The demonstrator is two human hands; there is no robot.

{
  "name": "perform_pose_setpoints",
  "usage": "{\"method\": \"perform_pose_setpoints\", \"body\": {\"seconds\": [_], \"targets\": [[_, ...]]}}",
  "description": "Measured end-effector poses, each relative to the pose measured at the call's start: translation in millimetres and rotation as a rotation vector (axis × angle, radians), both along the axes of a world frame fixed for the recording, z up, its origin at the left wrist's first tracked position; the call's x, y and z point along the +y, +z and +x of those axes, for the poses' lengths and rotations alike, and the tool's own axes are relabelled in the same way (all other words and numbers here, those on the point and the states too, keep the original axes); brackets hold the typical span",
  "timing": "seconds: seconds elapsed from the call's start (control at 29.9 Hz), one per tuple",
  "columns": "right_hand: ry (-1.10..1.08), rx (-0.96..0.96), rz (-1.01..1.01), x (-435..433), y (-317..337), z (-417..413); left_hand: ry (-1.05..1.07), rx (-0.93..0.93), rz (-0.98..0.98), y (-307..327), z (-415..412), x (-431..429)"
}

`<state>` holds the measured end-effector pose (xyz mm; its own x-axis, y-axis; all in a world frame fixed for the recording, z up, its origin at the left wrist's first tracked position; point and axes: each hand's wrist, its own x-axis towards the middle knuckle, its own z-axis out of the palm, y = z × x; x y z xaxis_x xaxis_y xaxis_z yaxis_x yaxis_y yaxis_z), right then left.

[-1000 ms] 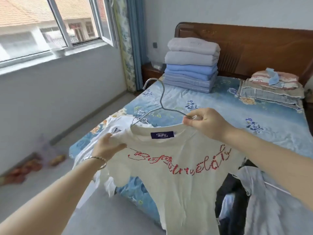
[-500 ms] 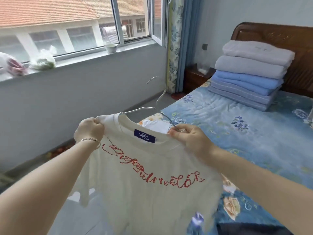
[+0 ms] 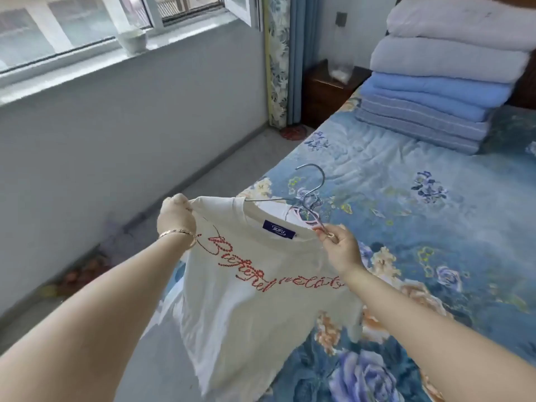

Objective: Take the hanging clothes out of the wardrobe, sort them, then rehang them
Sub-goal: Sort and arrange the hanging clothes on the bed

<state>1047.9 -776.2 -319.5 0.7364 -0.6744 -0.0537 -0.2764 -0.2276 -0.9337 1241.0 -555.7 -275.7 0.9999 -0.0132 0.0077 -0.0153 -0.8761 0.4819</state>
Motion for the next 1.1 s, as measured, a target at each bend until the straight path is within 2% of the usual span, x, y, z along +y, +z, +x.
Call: {"method": "perform_pose_setpoints", "body": {"seconds": [0.07, 0.2, 0.37, 0.44, 0.54, 0.7, 0.9, 1.1], "targets": [[-0.09, 0.052, -0.06, -22.5, -30.9, 31.2, -0.052, 0.054, -0.073, -31.9, 34.9, -31.9], [-0.268, 0.199, -0.049, -72.2, -100.5, 89.2, -0.253, 0.177, -0.091, -102.1, 105.3, -96.3], [-0.273, 0.387, -0.072, -137.3, -203.4, 153.1, -0.462, 0.325, -0.049, -206.4, 167.7, -163.2], [-0.262, 0.456, -0.078, -155.2, -246.0, 170.4, -0.525, 0.371, -0.024, -242.9, 177.0, -181.8], [-0.384, 0.522, -0.042, -179.9, -300.5, 183.3, -0.586, 0.41, -0.03, -289.5, 183.3, -201.6], [-0.424, 0.612, -0.028, -203.7, -372.0, 181.1, -0.638, 0.437, -0.027, -340.9, 189.0, -216.3], [-0.29, 0.619, 0.12, -221.8, -389.7, 192.1, -0.738, 0.376, 0.095, -367.1, 191.0, -245.4], [-0.079, 0.829, -0.09, -231.9, -375.7, 203.0, -0.862, 0.379, 0.285, -379.2, 178.6, -304.4]]}}
